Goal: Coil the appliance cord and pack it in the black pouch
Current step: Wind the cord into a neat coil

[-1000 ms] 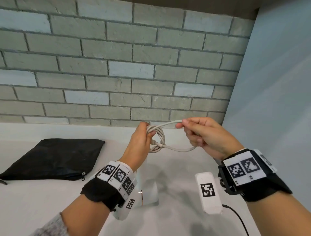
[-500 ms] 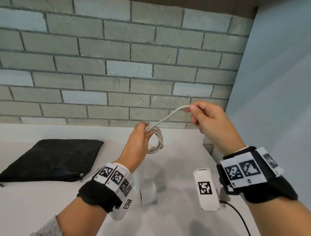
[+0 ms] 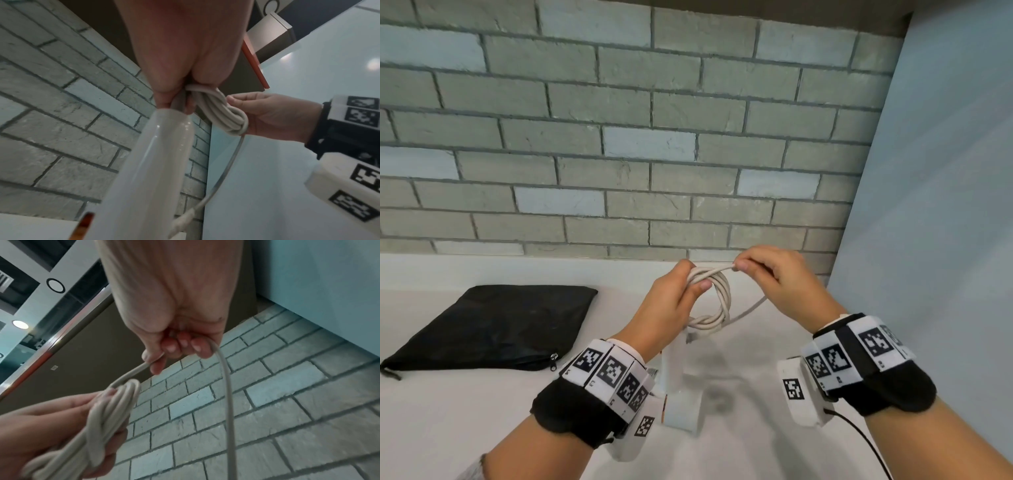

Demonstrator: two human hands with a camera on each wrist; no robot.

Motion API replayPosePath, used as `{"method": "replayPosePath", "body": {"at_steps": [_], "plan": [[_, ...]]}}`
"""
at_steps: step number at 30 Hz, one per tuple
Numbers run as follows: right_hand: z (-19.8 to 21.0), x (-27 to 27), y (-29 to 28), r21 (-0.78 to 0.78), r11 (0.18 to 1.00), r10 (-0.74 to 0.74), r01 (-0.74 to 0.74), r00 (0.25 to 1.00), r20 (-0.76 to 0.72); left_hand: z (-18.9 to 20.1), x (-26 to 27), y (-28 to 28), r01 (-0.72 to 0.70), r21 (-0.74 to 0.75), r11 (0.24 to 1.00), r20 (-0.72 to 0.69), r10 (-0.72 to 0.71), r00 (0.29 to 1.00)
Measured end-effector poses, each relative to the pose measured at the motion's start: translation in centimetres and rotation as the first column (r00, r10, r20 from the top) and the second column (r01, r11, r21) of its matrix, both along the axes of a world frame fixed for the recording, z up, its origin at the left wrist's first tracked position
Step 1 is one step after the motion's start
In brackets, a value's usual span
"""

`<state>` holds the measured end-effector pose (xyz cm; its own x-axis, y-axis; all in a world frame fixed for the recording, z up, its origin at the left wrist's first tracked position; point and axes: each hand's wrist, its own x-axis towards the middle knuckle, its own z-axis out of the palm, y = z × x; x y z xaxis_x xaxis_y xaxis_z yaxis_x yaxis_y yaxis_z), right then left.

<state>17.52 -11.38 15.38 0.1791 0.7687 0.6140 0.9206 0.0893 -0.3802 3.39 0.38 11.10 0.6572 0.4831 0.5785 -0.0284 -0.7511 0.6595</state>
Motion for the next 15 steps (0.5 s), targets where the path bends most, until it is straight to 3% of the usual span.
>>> {"method": "replayPosePath", "body": {"at_steps": [2,5,10,12,15], "plan": [[0.0,0.3,0.7,0.090,0.995,-0.040,0.038,0.999,0.016,0.0,-0.2,-0.2,0.068,-0.092,0.993,0.002,-0.068,0.998],[-1.5,0.0,1.5,0.110,0.992,-0.040,0.058,0.986,-0.159,-0.2,-0.4,-0.3,0.110,-0.220,0.969,0.041,-0.103,0.994],[-4.6,-1.2,2.6,0.041,0.994,-0.079,0.099,0.933,-0.350,-0.6,-0.7,-0.1,0.113,-0.232,0.966,0.098,-0.092,0.991],[-4.4,-1.9,2.8,0.027,0.999,-0.009,0.027,0.854,-0.521,-0.6,-0.5,-0.1,0.095,-0.220,0.971,0.106,-0.073,0.992],[-3.7,-2.8,2.4,0.019,0.990,0.107,-0.139,0.663,-0.741,-0.7,-0.4,0.0,0.071,-0.201,0.977,0.108,-0.050,0.993]]}}
